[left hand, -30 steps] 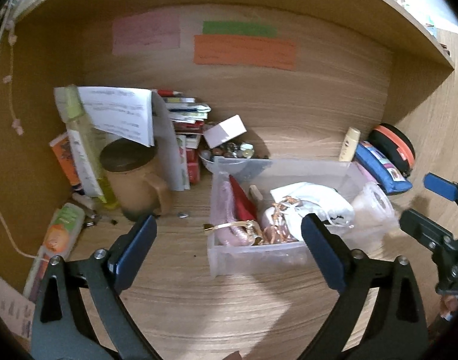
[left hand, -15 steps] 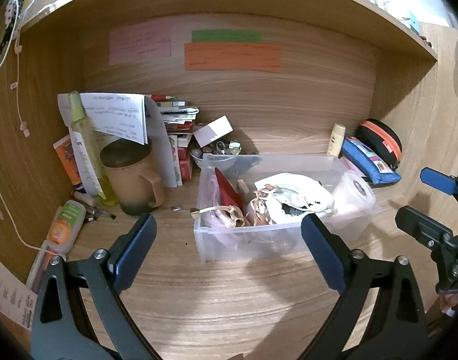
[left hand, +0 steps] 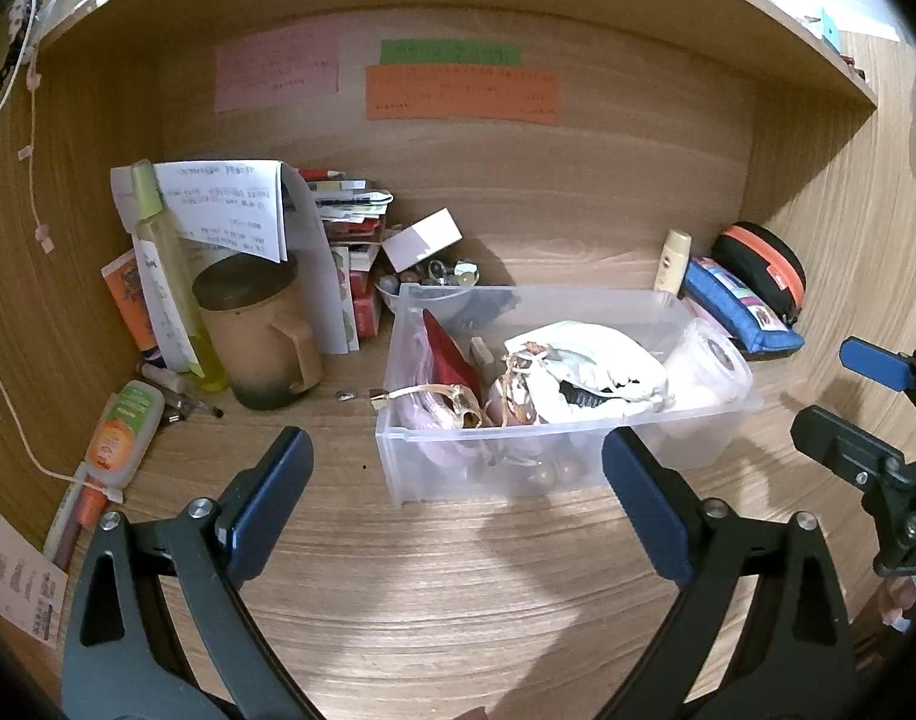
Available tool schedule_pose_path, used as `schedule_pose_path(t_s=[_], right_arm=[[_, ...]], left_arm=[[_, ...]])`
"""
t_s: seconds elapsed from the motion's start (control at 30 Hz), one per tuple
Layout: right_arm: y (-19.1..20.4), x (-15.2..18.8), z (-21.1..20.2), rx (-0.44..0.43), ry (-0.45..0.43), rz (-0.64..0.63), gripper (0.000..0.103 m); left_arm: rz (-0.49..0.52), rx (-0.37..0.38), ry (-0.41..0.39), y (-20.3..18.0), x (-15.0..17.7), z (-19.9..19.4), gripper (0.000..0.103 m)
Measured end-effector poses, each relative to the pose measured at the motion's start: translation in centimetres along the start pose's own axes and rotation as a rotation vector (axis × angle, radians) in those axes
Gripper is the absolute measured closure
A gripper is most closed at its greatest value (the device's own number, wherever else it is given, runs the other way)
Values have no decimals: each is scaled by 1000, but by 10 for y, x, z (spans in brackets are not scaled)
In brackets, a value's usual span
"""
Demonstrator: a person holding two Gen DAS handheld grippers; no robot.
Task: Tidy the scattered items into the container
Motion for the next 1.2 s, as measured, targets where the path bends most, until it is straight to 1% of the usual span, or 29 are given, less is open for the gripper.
schedule_pose_path(t_s=[0.33,0.57,0.73,0.87,1.0,1.2], right_arm=[[-3,2,4,-6,18,22,0],[-2,2,4,-23,18,29,0],[2,1,4,-26,16,13,0],[5,1,5,-27,19,4,0],[6,0,5,-26,20,3,0],[8,0,4,-22,20,0,0]], left_arm=[[-7,4,4,3,-1,3,5],[-15,57,20,0,-1,3,5],[-2,55,7,-4,-1,0,5],[1,68,9,-7,0,-2,5],[0,65,9,-6,0,-2,5],[19,90,10,-11,2,-3,5]])
Point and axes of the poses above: each gripper's, at about its wrist camera, not at the fingertips, and z roughly the way its jaws point, y to its left, x to its underside, the point moved 3 cm from there along z, roughly the way its jaws point, and after that the axes turned 7 degrees about -z, right-handed, at the moved point
